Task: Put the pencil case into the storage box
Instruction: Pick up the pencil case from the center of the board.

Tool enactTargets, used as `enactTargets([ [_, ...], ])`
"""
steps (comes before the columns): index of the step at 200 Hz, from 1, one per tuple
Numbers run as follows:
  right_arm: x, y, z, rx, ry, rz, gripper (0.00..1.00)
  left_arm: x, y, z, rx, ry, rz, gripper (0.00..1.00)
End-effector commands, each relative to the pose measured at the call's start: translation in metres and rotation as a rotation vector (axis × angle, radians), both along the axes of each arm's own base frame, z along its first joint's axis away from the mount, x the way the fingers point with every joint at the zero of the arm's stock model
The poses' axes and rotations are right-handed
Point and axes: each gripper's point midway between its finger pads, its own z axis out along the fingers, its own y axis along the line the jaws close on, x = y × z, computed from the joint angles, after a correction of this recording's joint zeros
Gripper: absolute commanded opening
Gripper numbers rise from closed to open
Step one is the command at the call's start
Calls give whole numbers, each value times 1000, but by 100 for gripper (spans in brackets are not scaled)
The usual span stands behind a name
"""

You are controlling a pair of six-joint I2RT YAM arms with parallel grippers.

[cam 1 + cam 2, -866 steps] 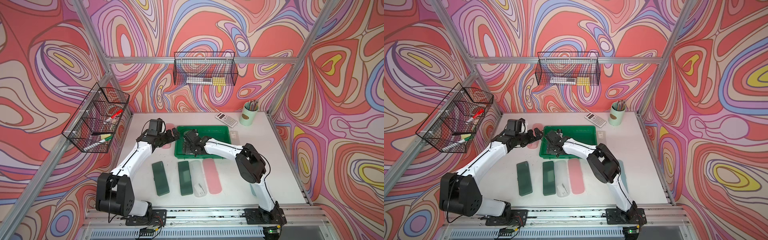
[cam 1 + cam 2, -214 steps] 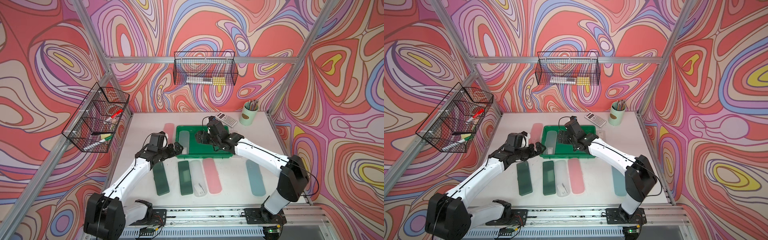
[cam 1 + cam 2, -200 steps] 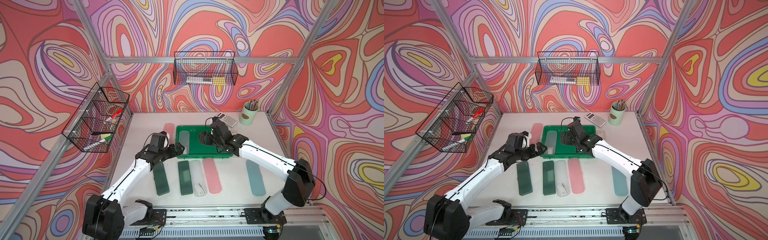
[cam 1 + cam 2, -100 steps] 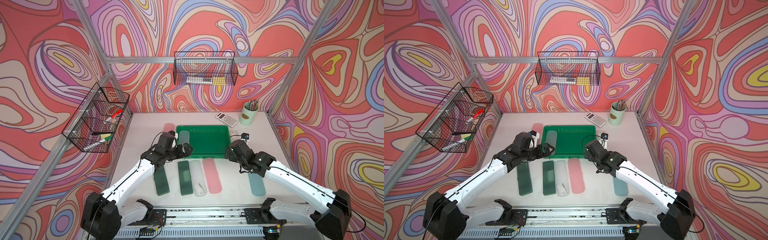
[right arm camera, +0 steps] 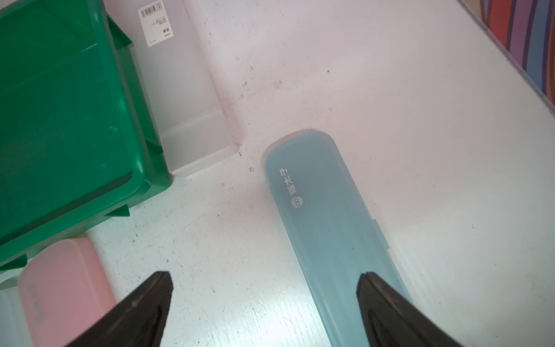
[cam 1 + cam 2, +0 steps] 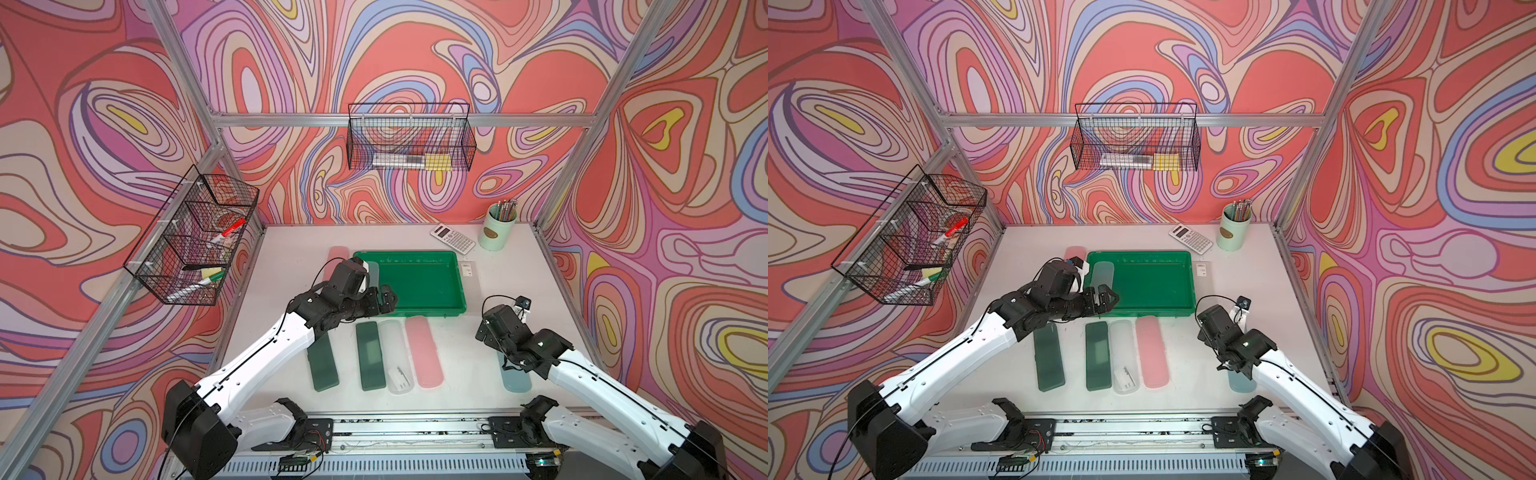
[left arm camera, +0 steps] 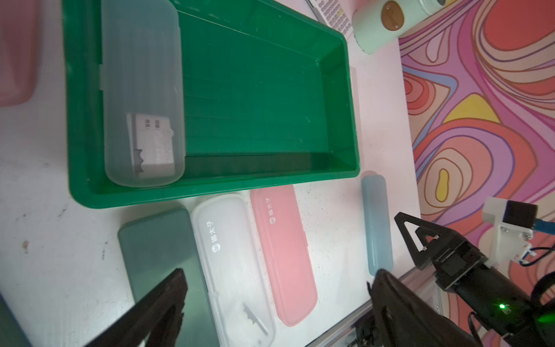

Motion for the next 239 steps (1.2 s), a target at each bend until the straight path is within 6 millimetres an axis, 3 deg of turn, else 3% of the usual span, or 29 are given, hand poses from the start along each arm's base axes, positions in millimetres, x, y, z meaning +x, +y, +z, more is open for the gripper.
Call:
enactTargets([
  [1, 28, 23, -5, 65, 12, 89, 98, -9, 34, 7, 100, -22, 88, 99],
  [39, 59, 26, -6, 105, 64, 131, 98, -17, 56, 25, 146, -92, 118, 99],
  [83, 65, 15, -20, 136, 141, 131, 98, -15, 52, 18, 122, -14, 77, 99],
  [104, 58, 8, -19, 132, 129, 93, 98, -24, 55, 1, 106, 4, 81, 99],
  [139, 26, -25, -1, 67, 90, -66, 98, -28, 54, -17, 61, -29, 78, 99],
  [178, 10, -42, -3, 54, 107, -213, 98, -29, 23, -26, -2, 29, -28, 99],
  [198, -3, -76, 9, -136, 142, -322, 98, -37, 10, -24, 44, -6, -87, 99],
  [216, 5, -72, 14, -133, 151, -313, 98, -42, 6, -26, 34, -11, -97, 99],
  [239, 5, -61, -8, -55, 184, -341, 98, -47, 5, -32, 15, -4, -109, 99],
])
